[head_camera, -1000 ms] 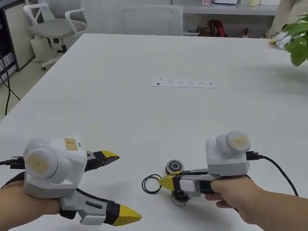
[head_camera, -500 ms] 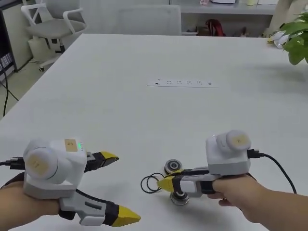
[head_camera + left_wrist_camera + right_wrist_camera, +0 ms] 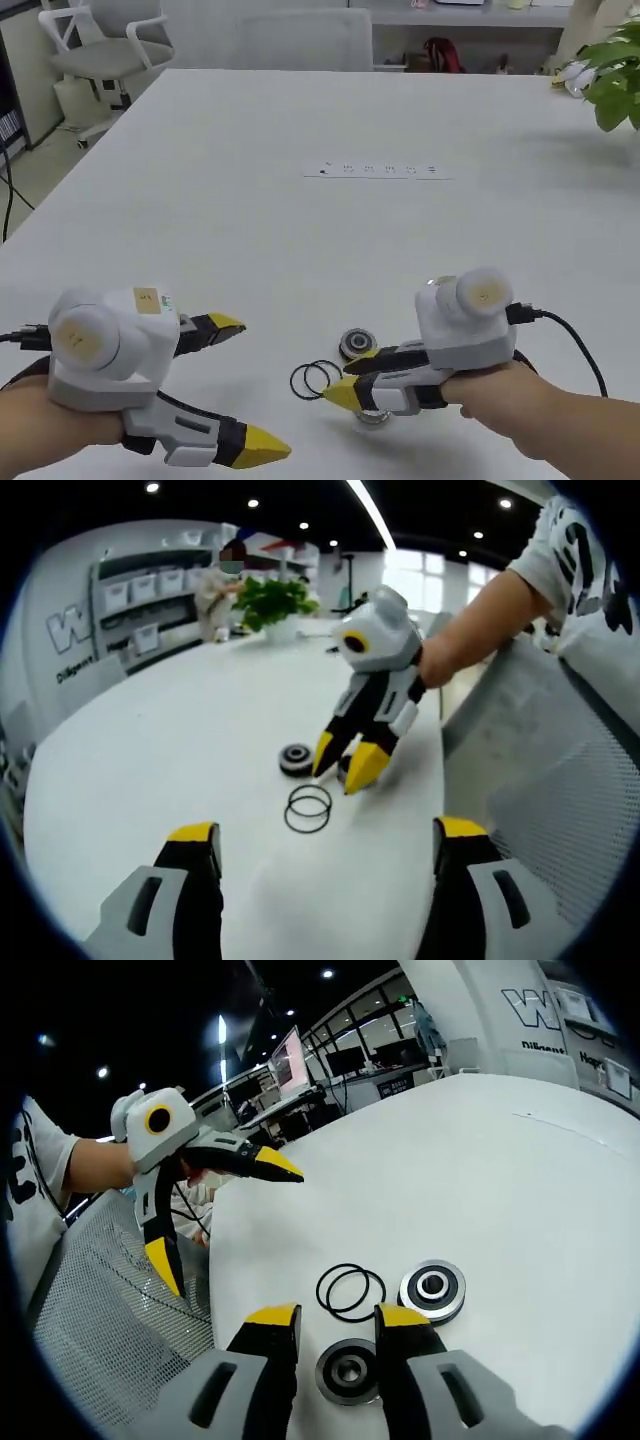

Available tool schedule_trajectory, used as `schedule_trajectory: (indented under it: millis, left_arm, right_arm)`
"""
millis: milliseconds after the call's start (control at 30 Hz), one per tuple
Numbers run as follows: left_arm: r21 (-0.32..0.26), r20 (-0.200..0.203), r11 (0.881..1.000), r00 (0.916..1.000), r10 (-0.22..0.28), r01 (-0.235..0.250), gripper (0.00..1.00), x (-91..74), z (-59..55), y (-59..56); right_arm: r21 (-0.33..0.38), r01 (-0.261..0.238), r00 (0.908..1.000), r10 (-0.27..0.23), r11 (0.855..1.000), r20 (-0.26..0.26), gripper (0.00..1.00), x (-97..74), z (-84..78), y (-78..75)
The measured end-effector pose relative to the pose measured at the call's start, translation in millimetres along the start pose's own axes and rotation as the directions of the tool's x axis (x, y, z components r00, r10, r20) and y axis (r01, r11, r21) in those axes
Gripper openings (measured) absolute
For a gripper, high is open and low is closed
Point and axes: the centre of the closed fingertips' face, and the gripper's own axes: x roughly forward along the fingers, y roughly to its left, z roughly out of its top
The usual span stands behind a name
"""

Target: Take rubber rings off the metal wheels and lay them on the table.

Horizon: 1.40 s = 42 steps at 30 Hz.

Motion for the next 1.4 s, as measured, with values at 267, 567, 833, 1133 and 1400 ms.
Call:
schedule_trajectory:
  millis: [267,567,833,1133,1400]
  left_arm:
    - [-0.006,0.002,1.000,1.0000,-0.004,0.004,0.88,0.6,0.7,3.0]
    - [0.010,0.008,1.000,1.0000,-0.006,0.006,0.86,4.3,12.4,-0.8]
    - [0.019,0.014,1.000,0.9999,-0.008,0.007,0.83,8.0,24.2,2.4]
    - [0.016,0.027,1.000,0.9996,-0.011,0.010,0.79,16.7,33.6,8.5]
    - [-0.022,0.033,1.000,0.9993,-0.019,0.020,0.71,26.0,36.3,14.8]
  right_arm:
    - [-0.029,-0.005,0.9993,0.006,1.000,0.037,0.28,-11.1,9.2,1.3]
    - [-0.037,0.019,0.9967,-0.016,0.999,0.080,0.29,-27.2,14.4,-8.4]
    - [-0.023,0.053,0.9915,-0.050,0.998,0.121,0.29,-42.6,20.3,-21.0]
    - [-0.033,0.089,0.9866,-0.084,0.995,0.140,0.29,-50.9,23.2,-33.0]
    - [-0.068,0.107,0.9877,-0.099,0.992,0.122,0.29,-50.2,18.0,-40.7]
